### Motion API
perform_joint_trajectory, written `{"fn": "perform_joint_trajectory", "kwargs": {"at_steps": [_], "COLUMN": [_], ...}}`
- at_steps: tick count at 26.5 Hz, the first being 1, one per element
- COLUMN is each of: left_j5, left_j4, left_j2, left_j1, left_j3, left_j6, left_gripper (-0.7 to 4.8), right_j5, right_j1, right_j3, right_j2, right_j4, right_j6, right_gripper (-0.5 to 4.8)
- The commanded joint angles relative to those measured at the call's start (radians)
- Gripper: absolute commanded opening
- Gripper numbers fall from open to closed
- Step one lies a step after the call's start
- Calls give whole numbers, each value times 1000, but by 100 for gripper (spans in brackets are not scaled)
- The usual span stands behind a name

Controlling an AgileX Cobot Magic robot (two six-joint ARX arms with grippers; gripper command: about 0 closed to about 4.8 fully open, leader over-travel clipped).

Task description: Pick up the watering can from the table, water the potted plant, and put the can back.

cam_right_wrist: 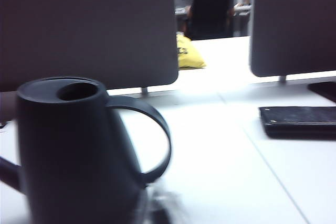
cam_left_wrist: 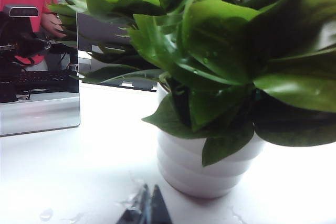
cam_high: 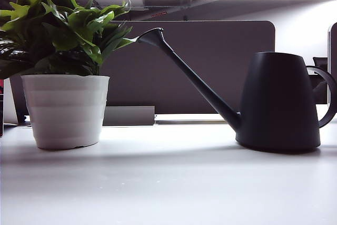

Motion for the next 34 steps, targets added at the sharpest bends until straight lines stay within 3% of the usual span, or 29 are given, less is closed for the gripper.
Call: {"fn": "perform_joint_trajectory", "kwargs": {"at_steps": [1, 3, 5, 7, 12, 15, 18, 21, 28, 34], "left_j5": [3, 22, 63, 93, 222, 249, 241, 215, 55, -30], "left_j4": [48, 49, 47, 47, 47, 47, 56, 62, 61, 62], "left_j2": [1, 2, 3, 18, 119, 207, 288, 369, 515, 609], "left_j1": [2, 2, 2, 2, 0, -18, -63, -135, -364, -575], "left_j3": [56, 97, 142, 185, 292, 353, 411, 473, 590, 651], "left_j6": [-111, -193, -201, -198, -194, -189, -134, -89, -75, 31], "left_gripper": [-5, -5, -5, -5, -5, -5, -5, -5, -5, -5], "right_j5": [-63, -72, -68, -69, -92, -92, -97, -116, -112, -83], "right_j1": [2, 2, 1, 1, 1, 1, 2, 1, -15, -60], "right_j3": [143, 232, 332, 426, 639, 710, 736, 738, 737, 719], "right_j2": [13, 40, 95, 171, 416, 572, 707, 822, 972, 1086], "right_j4": [-43, -111, -160, -167, -219, -224, -217, -214, -182, -147], "right_j6": [92, 91, 65, 3, -257, -327, -349, -351, -356, -417], "right_gripper": [262, 347, 410, 442, 459, 476, 478, 479, 479, 479]}}
